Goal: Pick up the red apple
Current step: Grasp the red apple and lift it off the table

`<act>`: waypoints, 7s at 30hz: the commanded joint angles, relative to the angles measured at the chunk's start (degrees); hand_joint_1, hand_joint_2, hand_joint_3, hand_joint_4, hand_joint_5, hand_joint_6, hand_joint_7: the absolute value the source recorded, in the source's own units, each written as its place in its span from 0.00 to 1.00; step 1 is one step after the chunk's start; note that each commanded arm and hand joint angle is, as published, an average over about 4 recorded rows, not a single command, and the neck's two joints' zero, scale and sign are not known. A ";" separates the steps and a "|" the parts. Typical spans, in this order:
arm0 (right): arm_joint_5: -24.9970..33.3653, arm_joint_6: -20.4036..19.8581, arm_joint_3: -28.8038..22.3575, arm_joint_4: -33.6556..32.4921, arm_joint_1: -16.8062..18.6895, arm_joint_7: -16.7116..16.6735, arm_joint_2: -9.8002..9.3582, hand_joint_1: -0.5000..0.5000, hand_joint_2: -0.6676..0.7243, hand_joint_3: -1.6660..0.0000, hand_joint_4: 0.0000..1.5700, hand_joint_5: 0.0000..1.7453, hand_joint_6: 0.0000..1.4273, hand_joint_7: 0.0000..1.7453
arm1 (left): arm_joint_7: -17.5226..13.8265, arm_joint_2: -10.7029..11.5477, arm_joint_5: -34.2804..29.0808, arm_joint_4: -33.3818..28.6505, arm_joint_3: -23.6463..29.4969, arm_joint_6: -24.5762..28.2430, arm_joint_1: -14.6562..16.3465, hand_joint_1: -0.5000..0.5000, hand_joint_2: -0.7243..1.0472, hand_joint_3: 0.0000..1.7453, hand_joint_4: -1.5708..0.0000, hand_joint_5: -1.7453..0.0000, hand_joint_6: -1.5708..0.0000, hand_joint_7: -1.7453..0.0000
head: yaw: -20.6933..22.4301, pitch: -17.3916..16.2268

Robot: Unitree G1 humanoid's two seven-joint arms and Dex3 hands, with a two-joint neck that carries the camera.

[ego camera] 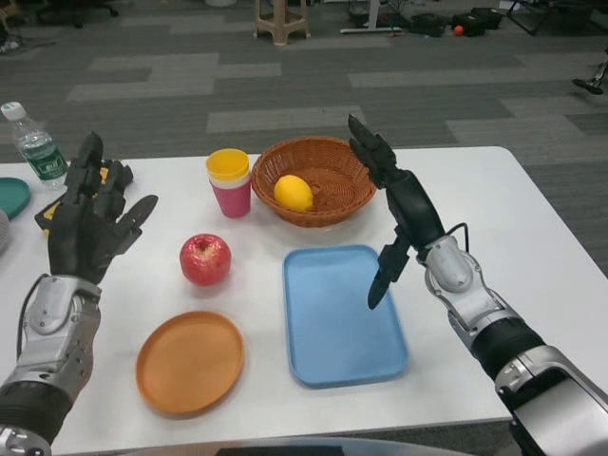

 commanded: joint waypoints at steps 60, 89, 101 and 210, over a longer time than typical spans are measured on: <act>5.11 -1.32 5.69 4.91 -2.56 -2.60 -4.15 0.02 0.91 1.00 0.00 0.00 0.00 0.00 | -10.39 13.47 32.89 19.80 -50.14 26.94 -36.68 0.00 0.20 0.05 1.00 1.00 1.00 1.00 | 8.79 3.08; 7.02 -1.50 7.05 4.18 -1.72 -3.21 -5.38 0.04 0.91 1.00 0.00 0.00 0.00 0.00 | -5.23 7.32 24.94 27.18 -88.77 26.06 -52.33 0.00 0.28 0.05 1.00 1.00 1.00 1.00 | 5.52 3.78; 7.13 -1.50 7.16 4.34 -1.77 -3.21 -4.90 0.04 0.91 1.00 0.00 0.00 0.00 0.00 | -2.74 4.35 23.97 31.97 -93.86 25.90 -52.48 0.00 0.25 0.05 1.00 1.00 1.00 1.00 | 6.59 4.70; 9.48 -4.75 6.81 2.51 0.93 -5.67 -5.51 0.04 0.91 1.00 0.00 0.00 0.00 0.00 | -6.68 2.09 11.95 35.16 -103.51 27.81 -51.21 0.01 0.19 0.05 1.00 0.49 1.00 1.00 | 8.80 1.19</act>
